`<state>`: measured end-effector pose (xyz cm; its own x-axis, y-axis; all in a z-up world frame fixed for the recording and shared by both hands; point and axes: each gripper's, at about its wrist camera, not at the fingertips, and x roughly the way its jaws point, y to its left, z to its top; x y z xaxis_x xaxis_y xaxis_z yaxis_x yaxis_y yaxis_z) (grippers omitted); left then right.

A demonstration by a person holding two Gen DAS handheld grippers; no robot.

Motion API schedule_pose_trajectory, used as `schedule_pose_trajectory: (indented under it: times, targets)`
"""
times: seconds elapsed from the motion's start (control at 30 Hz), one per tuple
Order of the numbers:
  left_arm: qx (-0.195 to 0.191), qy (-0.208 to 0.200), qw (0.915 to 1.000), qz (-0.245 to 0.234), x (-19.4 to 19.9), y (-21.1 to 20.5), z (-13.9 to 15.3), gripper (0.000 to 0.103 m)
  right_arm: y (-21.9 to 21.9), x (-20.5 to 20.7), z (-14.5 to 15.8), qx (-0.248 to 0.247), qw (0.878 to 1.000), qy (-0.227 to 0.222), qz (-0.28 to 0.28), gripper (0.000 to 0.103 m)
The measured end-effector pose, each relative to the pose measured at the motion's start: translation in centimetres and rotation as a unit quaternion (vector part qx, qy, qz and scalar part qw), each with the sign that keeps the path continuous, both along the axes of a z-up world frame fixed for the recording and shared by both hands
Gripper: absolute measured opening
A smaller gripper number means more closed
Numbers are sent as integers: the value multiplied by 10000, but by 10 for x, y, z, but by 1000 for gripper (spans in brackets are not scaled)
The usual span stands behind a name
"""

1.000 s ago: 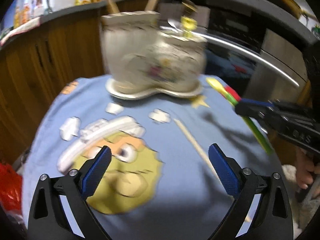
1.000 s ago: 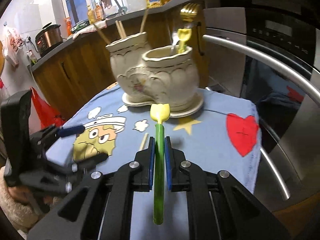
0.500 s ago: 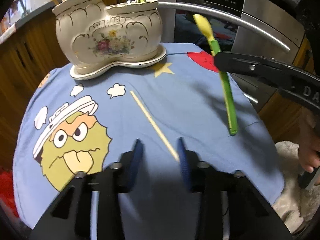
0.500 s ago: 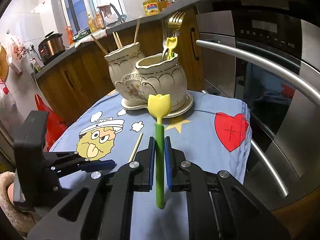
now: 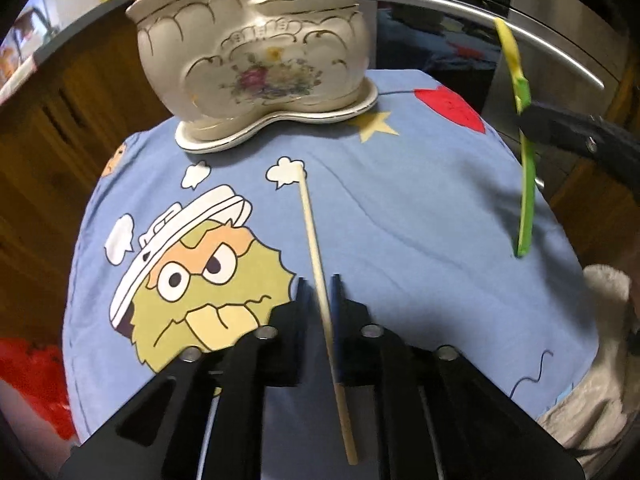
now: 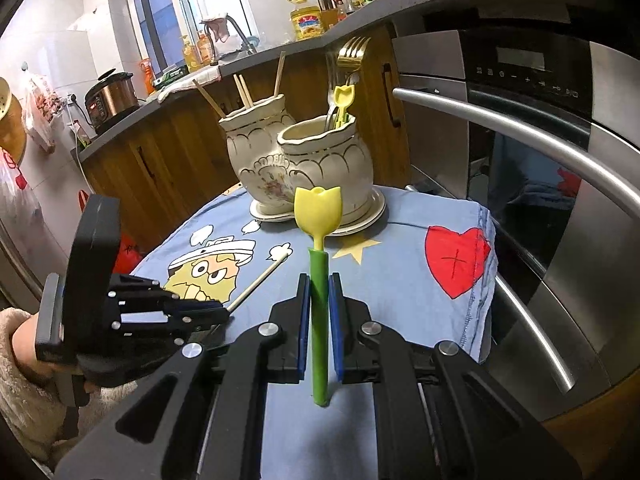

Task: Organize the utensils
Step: 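Grasp the last wooden chopstick with the left tool, then carry chopstick into tall cup while right tool carries green spoon into small cup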

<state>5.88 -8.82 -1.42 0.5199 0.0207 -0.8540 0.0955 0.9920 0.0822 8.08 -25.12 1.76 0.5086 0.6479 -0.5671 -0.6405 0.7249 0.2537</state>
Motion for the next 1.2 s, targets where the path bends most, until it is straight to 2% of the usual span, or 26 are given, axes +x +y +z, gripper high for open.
schedule_pose_trajectory:
  times: [0.17, 0.2, 0.23, 0.33, 0.57, 0.7, 0.9, 1.03, 1.2]
  targets:
    - [-49, -56, 9999, 100, 10, 2, -1, 20, 3, -3, -1, -24, 10000, -32, 63, 9]
    - [-37, -111, 9999, 76, 10, 1, -1, 10, 3, -3, -1, -7, 10000, -37, 71, 9]
    - [-1, -148, 9999, 54, 10, 0, -2, 6, 3, -3, 0, 5, 10000, -43, 67, 9]
    - [53, -355, 9994, -19, 5, 0, -2, 5, 3, -4, 0, 70, 9999, -78, 63, 9]
    - [-253, -1082, 9933, -302, -21, 8, 20, 5, 3, -4, 7, 345, 9990, -282, -23, 9]
    - [-515, -1667, 9836, -451, -37, 16, 40, 5, 1, -2, 13, 529, 9976, -410, -157, 9]
    - [-794, -2560, 9626, -385, -43, 35, 71, 5, 4, 7, 34, 843, 9916, -874, -440, 9]
    - [-870, -3156, 9444, -317, -29, 46, 95, 5, 15, 22, 55, 1009, 9857, -1246, -524, 9]
    - [-1142, -3793, 9180, -195, 4, 63, 125, 5, 32, 55, 73, 1239, 9799, -1422, -650, 9]
